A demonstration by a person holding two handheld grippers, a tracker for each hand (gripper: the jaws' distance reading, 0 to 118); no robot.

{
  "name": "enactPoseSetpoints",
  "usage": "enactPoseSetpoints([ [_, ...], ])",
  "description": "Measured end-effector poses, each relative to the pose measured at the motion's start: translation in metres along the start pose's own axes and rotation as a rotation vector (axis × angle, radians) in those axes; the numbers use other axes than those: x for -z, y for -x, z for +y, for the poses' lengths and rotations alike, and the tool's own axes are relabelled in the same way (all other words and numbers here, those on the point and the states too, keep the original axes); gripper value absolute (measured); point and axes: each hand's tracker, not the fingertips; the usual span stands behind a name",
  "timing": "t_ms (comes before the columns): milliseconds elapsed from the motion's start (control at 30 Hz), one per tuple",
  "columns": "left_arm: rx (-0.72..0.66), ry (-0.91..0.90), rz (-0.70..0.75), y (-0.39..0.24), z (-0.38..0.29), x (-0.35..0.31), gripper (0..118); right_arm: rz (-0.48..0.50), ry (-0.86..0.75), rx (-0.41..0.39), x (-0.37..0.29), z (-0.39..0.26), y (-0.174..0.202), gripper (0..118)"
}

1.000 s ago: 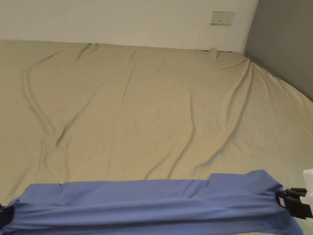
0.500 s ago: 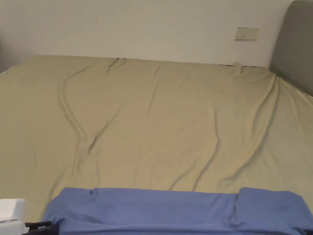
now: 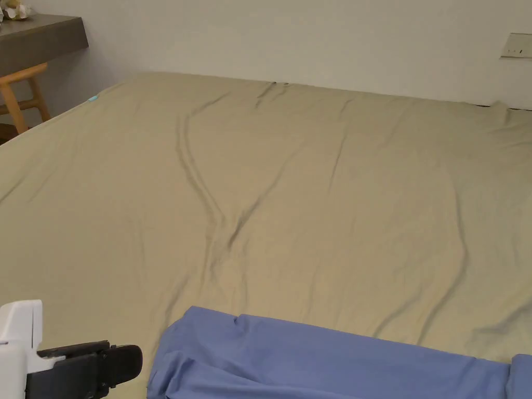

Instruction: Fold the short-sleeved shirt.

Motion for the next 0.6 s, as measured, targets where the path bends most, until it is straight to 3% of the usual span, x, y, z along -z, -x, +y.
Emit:
enactPoseSetpoints([
  [100, -0.157, 0.056, -0.105, 0.048, 0.021, 0.024, 0, 0.020, -0.003, 0.002, 0.007, 0.013, 0.017, 0],
  [167, -0.282, 0.097, -0.219, 0.088, 0.029, 0.043, 1, 0.043, -0.010, 0.012, 0.015, -0.002, 0.003, 0],
  [200, -0.360, 0.130, -0.238, 0.105, 0.032, 0.056, 10, 0.045, -0.005, 0.012, 0.019, -0.002, 0.004, 0],
  [233, -0.371, 0.158, -0.219, 0.105, 0.031, 0.065, 25, 0.044, 0.002, 0.003, 0.022, -0.002, 0.005, 0],
  [267, -0.344, 0.148, -0.189, 0.113, 0.031, 0.074, 61, 0.038, 0.011, -0.023, 0.021, 0.004, 0.016, 0],
  [300, -0.344, 0.161, -0.164, 0.122, 0.030, 0.086, 86, 0.043, 0.028, -0.027, 0.025, 0.004, 0.019, 0],
  [333, -0.374, 0.207, -0.171, 0.126, 0.027, 0.097, 106, 0.041, 0.037, -0.027, 0.029, 0.004, 0.021, 0],
  [367, -0.406, 0.254, -0.227, 0.128, 0.022, 0.107, 116, 0.043, 0.046, -0.026, 0.032, 0.004, 0.022, 0],
  [433, -0.438, 0.160, -0.393, 0.124, 0.020, 0.117, 118, 0.043, 0.060, -0.016, 0.038, 0.001, 0.023, 0],
  [600, -0.337, 0.206, -0.402, 0.094, 0.018, 0.149, 118, 0.051, 0.121, -0.029, 0.058, 0.001, 0.037, 0],
])
